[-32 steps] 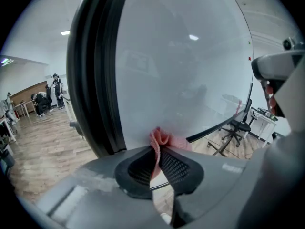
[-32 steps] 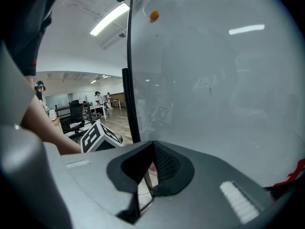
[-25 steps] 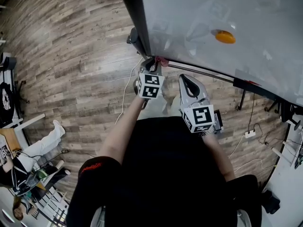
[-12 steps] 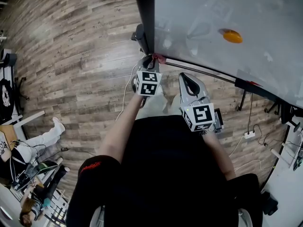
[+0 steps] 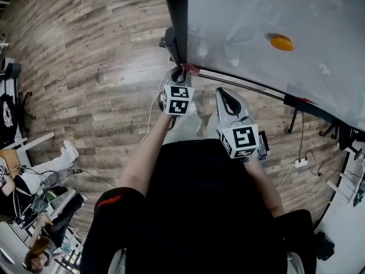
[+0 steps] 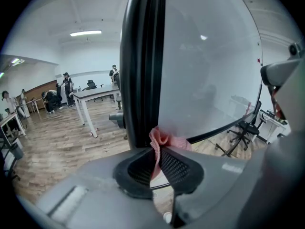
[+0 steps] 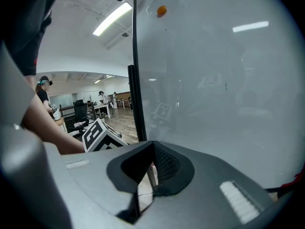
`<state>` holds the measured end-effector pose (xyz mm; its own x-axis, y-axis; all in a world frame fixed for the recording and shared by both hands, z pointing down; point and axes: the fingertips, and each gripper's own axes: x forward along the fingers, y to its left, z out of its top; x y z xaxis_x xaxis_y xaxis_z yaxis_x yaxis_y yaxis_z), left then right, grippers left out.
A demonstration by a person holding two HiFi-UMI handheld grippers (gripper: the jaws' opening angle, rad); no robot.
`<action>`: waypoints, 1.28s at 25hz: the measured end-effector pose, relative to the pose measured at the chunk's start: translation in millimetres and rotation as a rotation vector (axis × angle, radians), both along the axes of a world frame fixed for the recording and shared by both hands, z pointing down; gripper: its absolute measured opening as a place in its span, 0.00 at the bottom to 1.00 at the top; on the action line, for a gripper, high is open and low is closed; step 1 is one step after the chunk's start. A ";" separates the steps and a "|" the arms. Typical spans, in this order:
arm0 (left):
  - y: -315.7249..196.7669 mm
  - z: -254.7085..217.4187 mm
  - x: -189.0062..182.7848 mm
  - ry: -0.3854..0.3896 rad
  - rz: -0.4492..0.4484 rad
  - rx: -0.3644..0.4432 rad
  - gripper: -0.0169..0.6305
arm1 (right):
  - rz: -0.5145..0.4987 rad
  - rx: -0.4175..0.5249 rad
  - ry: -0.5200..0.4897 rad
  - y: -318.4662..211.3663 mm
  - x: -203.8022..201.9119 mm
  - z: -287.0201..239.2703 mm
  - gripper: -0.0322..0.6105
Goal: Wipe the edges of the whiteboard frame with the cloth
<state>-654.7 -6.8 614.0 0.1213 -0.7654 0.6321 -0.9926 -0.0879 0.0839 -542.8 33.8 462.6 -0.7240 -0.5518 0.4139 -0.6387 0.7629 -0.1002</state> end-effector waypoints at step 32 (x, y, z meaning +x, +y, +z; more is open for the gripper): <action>35.6 -134.3 33.4 0.096 0.159 0.340 0.07 | 0.135 0.052 -0.037 0.2 55.9 -21.2 0.05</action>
